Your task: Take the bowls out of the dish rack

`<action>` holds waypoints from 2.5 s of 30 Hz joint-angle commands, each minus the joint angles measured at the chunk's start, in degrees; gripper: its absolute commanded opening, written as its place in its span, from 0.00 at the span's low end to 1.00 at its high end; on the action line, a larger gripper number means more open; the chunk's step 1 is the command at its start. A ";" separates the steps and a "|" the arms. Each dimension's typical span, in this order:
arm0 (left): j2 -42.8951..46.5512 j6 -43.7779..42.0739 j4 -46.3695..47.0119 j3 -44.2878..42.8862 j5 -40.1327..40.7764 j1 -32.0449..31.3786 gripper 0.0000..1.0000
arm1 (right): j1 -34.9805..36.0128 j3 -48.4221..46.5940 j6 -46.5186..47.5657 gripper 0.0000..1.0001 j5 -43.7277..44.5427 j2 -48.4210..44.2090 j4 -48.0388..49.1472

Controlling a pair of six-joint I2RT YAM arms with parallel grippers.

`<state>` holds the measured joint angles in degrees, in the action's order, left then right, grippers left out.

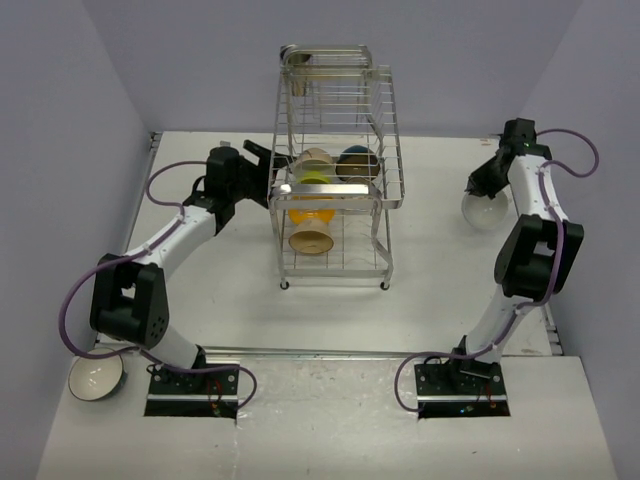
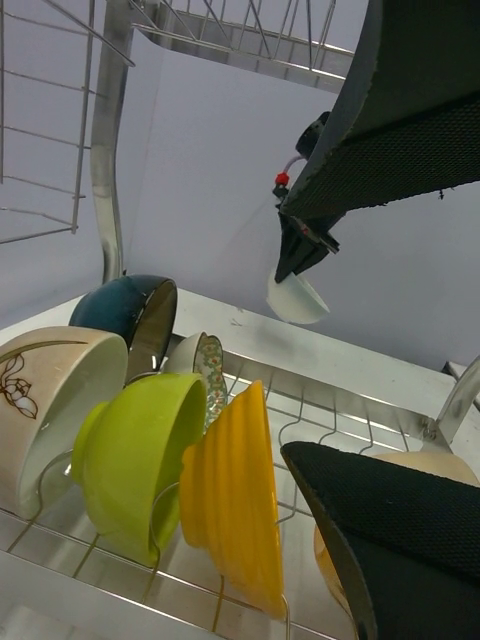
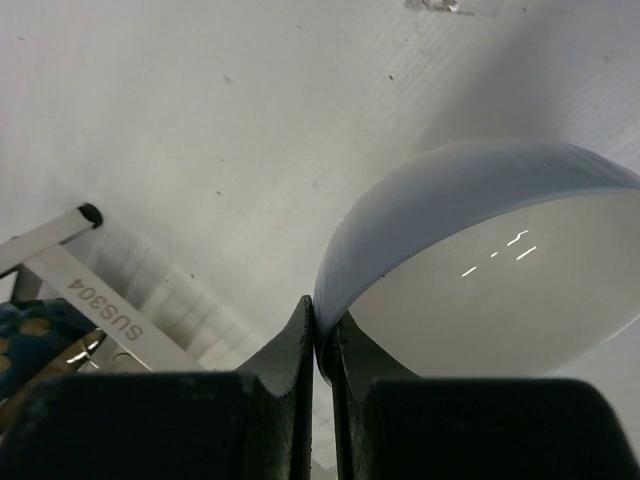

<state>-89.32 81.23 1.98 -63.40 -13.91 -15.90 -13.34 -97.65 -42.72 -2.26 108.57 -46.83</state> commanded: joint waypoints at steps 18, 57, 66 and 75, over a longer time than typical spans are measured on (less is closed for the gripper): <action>-2.53 6.57 5.40 -2.43 -0.59 -1.41 0.84 | -1.25 -13.09 9.76 0.00 12.28 14.47 -14.87; 3.01 19.40 2.59 5.65 20.76 -12.40 0.61 | 1.83 -1.24 10.99 0.60 2.62 -8.19 -4.15; 1.96 22.47 1.45 6.35 25.24 -14.95 0.57 | 3.15 0.08 10.55 0.60 -0.46 -14.35 -3.45; 0.11 24.24 0.75 5.91 27.45 -16.71 0.57 | 6.40 3.86 9.94 0.60 -0.72 -20.15 -1.34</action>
<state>-88.55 104.16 3.53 -57.36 10.83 -30.72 -7.40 -94.98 -32.29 -1.30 91.05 -50.35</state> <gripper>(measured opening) 0.573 0.600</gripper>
